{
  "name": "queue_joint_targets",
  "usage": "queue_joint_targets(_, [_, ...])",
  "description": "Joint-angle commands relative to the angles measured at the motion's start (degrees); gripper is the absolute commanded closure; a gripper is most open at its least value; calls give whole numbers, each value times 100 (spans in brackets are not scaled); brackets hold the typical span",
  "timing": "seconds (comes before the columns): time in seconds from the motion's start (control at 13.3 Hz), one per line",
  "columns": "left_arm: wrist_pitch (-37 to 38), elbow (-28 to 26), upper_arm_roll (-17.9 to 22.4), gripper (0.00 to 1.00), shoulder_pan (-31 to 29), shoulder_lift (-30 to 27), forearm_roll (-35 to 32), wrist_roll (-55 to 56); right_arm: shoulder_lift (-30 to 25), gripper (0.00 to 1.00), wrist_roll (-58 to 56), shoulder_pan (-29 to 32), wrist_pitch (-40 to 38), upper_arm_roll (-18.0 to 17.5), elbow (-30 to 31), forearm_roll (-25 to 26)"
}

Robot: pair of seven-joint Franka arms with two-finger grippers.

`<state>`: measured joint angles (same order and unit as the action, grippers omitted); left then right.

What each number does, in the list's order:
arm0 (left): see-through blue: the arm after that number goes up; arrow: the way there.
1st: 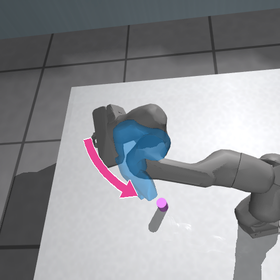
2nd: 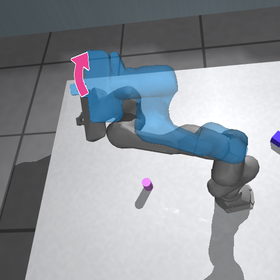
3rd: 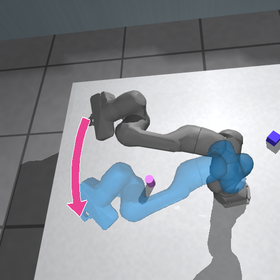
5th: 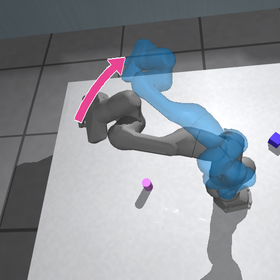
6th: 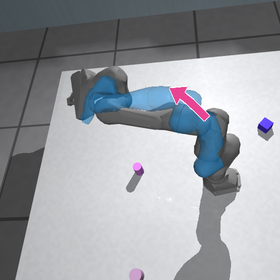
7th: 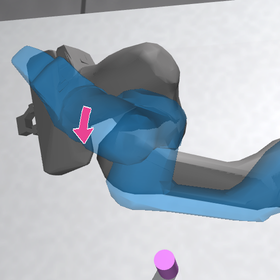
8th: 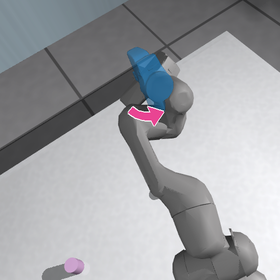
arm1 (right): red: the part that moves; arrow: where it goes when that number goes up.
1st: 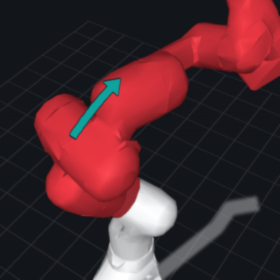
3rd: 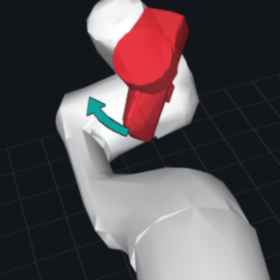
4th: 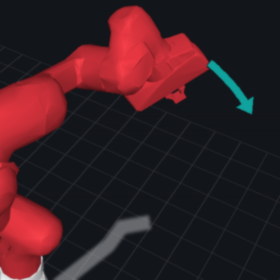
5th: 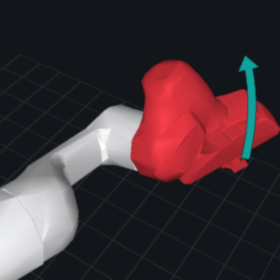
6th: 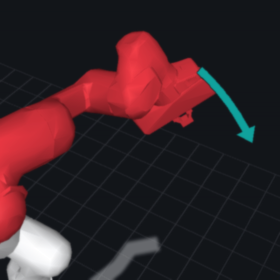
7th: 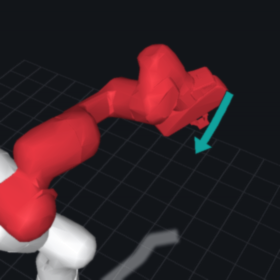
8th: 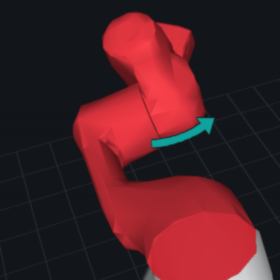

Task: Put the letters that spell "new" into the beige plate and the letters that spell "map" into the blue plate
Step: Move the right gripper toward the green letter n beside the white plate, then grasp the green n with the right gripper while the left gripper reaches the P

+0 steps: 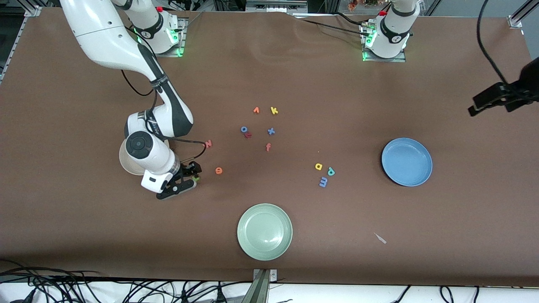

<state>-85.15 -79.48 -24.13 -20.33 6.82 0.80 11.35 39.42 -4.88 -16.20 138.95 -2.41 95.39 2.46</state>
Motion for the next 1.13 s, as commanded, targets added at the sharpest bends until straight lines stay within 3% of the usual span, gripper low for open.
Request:
queue_joint_targets(0.0, [78, -50, 118, 0, 562, 179, -342, -1, 57, 0, -83, -67, 403, 21, 154, 79])
queue_joint_targets(0.15, [26, -348, 557, 0, 1361, 101, -712, 8, 49, 0, -92, -94, 973, 21, 505, 79])
queue_joint_targets(0.3, [-79, -655, 567, 0, 1488, 39, -714, 8, 5, 0, -110, -94, 1239, 21, 752, 88])
queue_joint_targets(0.45, [-736, -1269, 584, 0, 1497, -153, -521, 8, -22, 0, -136, -103, 1371, 21, 893, 88])
queue_joint_targets(0.68, [-1126, -1676, 1390, 0, 2110, -225, -179, -9, -22, 13, -128, -103, 1425, 13, 920, 79])
queue_joint_targets(1.05, [-1083, -2212, 1490, 0, 2480, -102, -133, -10, -31, 25, -40, -102, 1390, 13, 902, 53])
